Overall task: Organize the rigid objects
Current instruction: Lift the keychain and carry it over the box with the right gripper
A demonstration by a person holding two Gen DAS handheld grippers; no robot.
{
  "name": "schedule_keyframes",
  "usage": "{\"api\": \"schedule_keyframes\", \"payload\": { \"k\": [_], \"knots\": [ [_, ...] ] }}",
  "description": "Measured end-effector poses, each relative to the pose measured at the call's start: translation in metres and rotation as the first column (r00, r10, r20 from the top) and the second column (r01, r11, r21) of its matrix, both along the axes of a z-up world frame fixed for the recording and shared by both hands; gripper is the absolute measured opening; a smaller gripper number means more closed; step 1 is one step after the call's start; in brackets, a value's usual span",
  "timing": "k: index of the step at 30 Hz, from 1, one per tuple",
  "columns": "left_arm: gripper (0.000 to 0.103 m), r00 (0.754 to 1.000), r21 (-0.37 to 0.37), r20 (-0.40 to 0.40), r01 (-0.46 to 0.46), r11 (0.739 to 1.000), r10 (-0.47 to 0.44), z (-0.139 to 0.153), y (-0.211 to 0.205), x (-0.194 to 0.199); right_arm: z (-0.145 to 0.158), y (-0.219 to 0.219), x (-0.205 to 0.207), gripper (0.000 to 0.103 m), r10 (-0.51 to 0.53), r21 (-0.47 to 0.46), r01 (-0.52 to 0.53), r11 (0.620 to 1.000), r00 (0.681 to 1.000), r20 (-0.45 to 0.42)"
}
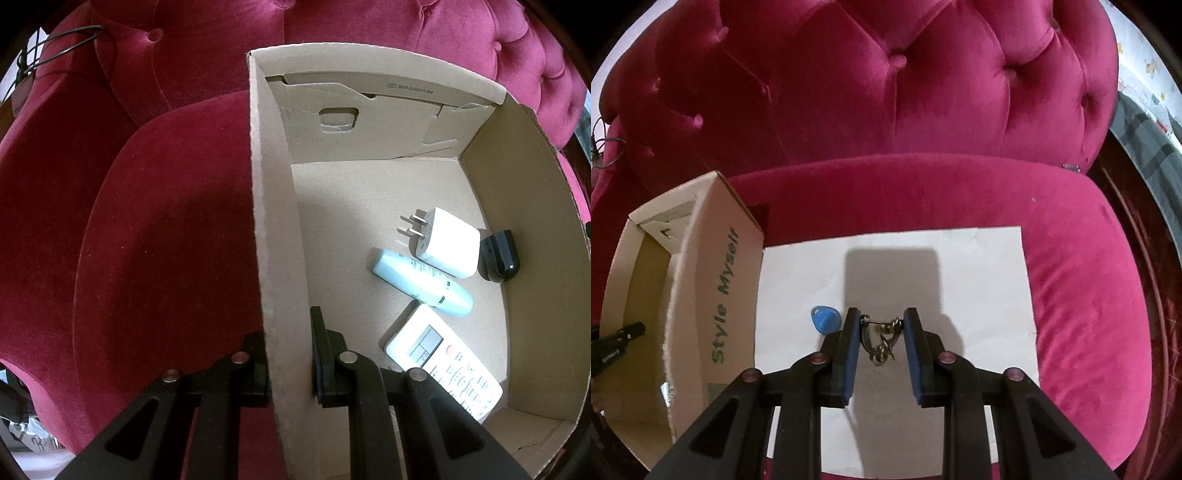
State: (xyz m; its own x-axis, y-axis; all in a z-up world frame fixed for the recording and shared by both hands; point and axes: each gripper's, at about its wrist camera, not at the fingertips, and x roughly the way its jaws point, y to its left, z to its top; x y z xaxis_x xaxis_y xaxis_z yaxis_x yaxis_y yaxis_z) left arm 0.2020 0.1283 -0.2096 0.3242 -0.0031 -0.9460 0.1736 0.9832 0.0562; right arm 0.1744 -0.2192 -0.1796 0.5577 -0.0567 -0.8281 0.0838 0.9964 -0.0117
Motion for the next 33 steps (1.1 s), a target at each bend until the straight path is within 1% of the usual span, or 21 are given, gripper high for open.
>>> {"api": "schedule_keyframes", "payload": {
  "k": [19,29,33],
  "knots": [
    [0.016,1.000,-0.005,0.002,-0.002,1.000,0.002,0.001,0.003,0.000,0.074,0.043,-0.017,0.024,0.082,-0.053,-0.077,0.996,0.992,0.093],
    [0.016,1.000,-0.005,0.002,-0.004,1.000,0.004,-0.001,0.002,-0.001,0.105,0.072,-0.017,0.024,0.127,-0.067,-0.118,0.991,0.982,0.143],
    [0.016,1.000,-0.004,0.002,-0.005,1.000,0.005,-0.001,0.002,-0.001,0.115,0.085,-0.017,0.024,0.148,-0.058,-0.140,0.988,0.975,0.165]
  ]
}}
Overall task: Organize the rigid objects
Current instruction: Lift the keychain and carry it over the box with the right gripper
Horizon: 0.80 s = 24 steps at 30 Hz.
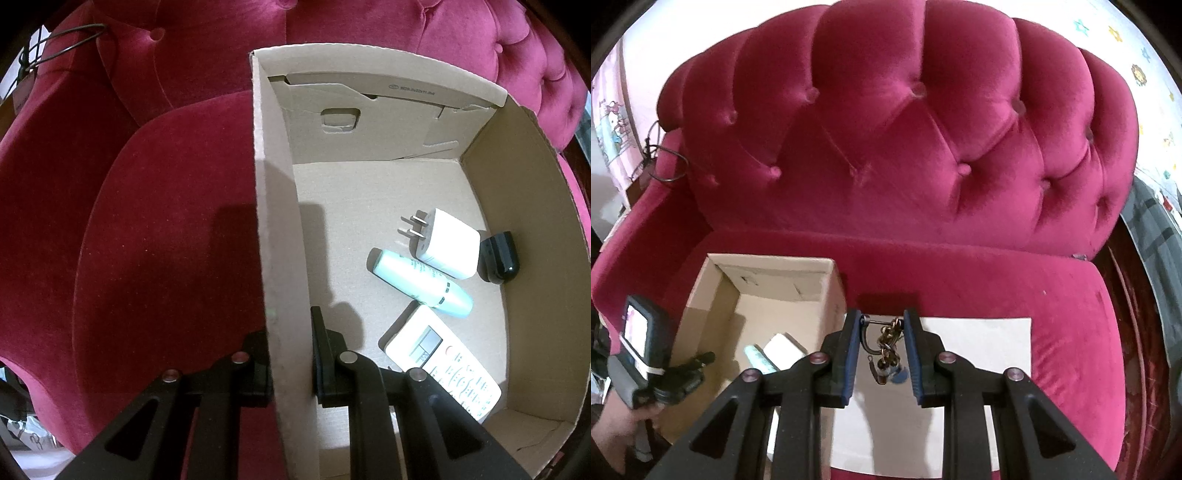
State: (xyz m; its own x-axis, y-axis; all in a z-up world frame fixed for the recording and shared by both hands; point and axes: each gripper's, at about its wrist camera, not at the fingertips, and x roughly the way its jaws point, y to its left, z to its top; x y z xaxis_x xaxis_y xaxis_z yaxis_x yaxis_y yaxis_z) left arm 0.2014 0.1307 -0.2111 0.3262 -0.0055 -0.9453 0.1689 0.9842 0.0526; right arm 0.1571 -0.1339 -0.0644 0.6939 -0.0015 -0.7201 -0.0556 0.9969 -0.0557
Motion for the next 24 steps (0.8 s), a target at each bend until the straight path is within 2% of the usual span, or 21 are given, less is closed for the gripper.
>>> {"api": "schedule_keyframes", "payload": {
  "k": [12,24],
  "knots": [
    [0.016,1.000,-0.002,0.001,0.001,1.000,-0.001,0.002,0.001,-0.001,0.015,0.048,0.002,0.024,0.088,0.011,-0.088,0.996,0.996,0.029],
    [0.016,1.000,-0.005,0.000,0.001,1.000,-0.001,0.002,0.002,0.000,0.000,0.088,0.005,0.024,0.157,0.028,-0.157,0.987,0.988,-0.006]
  ]
}}
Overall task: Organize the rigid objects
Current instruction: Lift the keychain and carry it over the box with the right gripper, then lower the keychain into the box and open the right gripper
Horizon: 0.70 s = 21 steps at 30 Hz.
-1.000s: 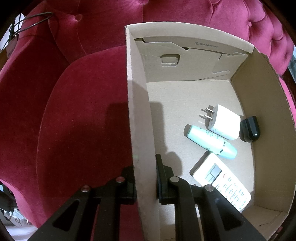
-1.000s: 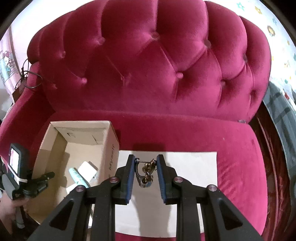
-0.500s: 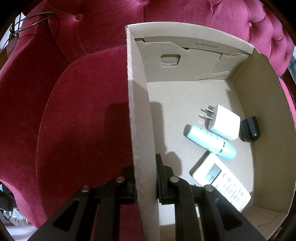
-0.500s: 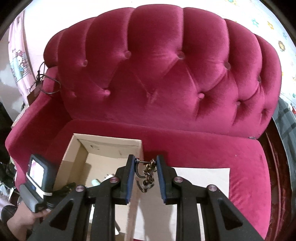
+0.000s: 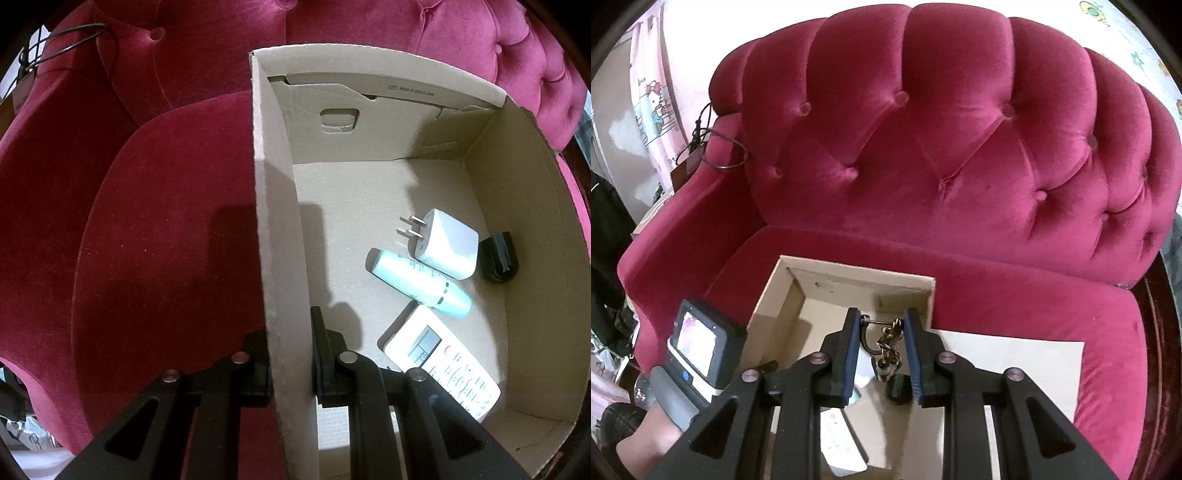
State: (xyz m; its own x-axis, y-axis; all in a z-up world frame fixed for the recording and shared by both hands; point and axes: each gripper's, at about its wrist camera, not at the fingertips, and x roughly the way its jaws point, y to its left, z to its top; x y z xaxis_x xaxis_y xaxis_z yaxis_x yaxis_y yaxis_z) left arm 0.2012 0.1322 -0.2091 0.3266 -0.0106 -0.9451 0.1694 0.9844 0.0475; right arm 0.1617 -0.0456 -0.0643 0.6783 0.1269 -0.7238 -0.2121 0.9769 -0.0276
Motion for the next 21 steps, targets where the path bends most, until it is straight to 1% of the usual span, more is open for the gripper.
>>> {"api": "schedule_keyframes", "payload": {
  "k": [6,21],
  "knots": [
    [0.016,1.000,-0.005,-0.001,-0.002,1.000,0.002,0.001,0.001,0.000,-0.019,0.015,0.002,0.024,0.027,-0.007,-0.028,1.000,0.999,-0.041],
    [0.016,1.000,-0.007,-0.001,-0.002,1.000,0.002,0.000,0.001,0.000,-0.086,0.043,0.006,0.024,0.049,-0.024,-0.053,0.998,0.985,-0.166]
  ]
}}
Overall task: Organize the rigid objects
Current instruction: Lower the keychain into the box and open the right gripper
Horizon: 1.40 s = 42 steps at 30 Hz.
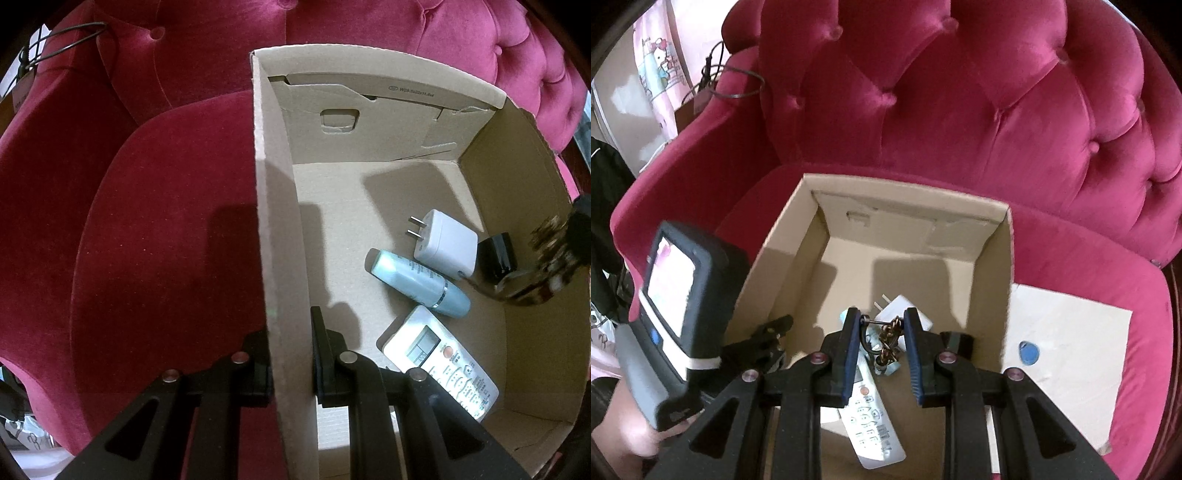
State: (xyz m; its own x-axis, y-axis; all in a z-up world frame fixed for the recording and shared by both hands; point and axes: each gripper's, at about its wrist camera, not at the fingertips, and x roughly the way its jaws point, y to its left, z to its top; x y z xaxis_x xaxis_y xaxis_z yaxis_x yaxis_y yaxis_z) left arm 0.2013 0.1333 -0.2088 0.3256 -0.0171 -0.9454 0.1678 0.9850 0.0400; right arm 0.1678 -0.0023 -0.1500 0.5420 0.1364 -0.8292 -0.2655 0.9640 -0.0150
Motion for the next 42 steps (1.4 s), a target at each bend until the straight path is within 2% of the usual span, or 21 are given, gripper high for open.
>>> {"api": "schedule_keyframes", "payload": {
  "k": [19,34,40,42],
  "knots": [
    [0.017,1.000,0.003,0.002,0.003,1.000,-0.003,-0.001,0.000,-0.001,-0.065,-0.001,0.001,0.024,-0.051,-0.028,0.048,0.998,0.989,-0.140],
    [0.017,1.000,0.005,0.002,0.003,1.000,-0.003,0.000,-0.002,0.000,-0.071,-0.002,0.000,0.026,-0.065,-0.018,0.063,0.998,0.988,-0.140],
    [0.017,1.000,0.004,0.003,0.003,1.000,-0.003,0.000,-0.001,-0.001,-0.059,0.001,-0.002,0.048,-0.053,0.004,0.054,0.999,0.992,-0.115],
    [0.017,1.000,0.005,0.003,0.004,1.000,-0.004,0.000,-0.001,-0.001,-0.056,0.004,-0.003,0.051,-0.049,-0.005,0.049,0.999,0.994,-0.103]
  ]
}}
